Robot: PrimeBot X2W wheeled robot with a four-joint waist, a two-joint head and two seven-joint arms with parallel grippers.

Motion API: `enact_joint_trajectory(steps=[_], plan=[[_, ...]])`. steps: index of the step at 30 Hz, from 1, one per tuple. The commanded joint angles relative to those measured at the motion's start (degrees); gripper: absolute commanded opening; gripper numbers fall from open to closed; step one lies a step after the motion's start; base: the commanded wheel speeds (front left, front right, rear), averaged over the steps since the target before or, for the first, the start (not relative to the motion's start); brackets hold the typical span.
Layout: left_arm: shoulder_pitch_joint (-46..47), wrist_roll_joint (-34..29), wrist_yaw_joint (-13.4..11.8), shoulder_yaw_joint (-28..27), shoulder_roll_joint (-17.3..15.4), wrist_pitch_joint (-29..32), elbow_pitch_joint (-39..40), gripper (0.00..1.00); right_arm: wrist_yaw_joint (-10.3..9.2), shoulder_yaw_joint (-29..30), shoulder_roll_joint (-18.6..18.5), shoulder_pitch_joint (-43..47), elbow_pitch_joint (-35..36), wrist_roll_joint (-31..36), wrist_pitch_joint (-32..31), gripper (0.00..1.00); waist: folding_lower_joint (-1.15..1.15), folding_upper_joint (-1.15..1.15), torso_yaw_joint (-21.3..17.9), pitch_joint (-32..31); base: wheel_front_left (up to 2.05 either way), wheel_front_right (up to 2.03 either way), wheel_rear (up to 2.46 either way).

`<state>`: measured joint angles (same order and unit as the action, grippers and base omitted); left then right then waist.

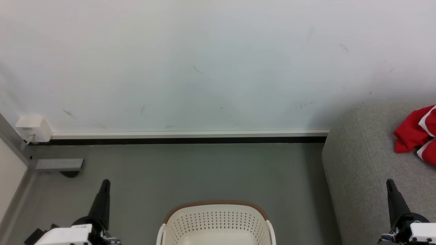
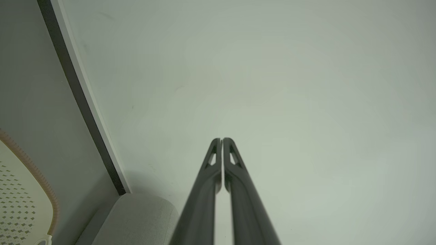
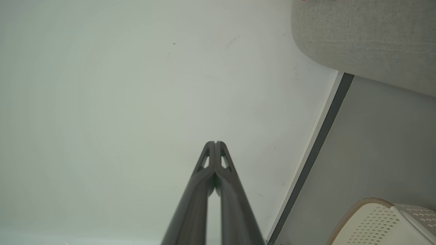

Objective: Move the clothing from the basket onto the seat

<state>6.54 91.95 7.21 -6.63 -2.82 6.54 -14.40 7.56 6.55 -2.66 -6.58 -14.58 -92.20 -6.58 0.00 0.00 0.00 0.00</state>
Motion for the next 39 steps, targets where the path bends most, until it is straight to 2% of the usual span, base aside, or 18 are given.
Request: enact_joint_trajectory(steps=[1,39], plan=[[0.35,0.68,0.38,-0.13,-0.11,0.32,0.13,0.00,-0.14,0.24,-0.40,-0.34,0.27,-0.22,-0.27,0.00,0.00,0.00,0.00,0.00,0.00,0.00,0.00],[0.35,0.68,0.38,-0.13,-0.11,0.33,0.13,0.00,-0.14,0.23,-0.40,-0.34,0.27,-0.22,-0.26,0.00,0.00,0.00,0.00,0.00,0.00,0.00,0.00]])
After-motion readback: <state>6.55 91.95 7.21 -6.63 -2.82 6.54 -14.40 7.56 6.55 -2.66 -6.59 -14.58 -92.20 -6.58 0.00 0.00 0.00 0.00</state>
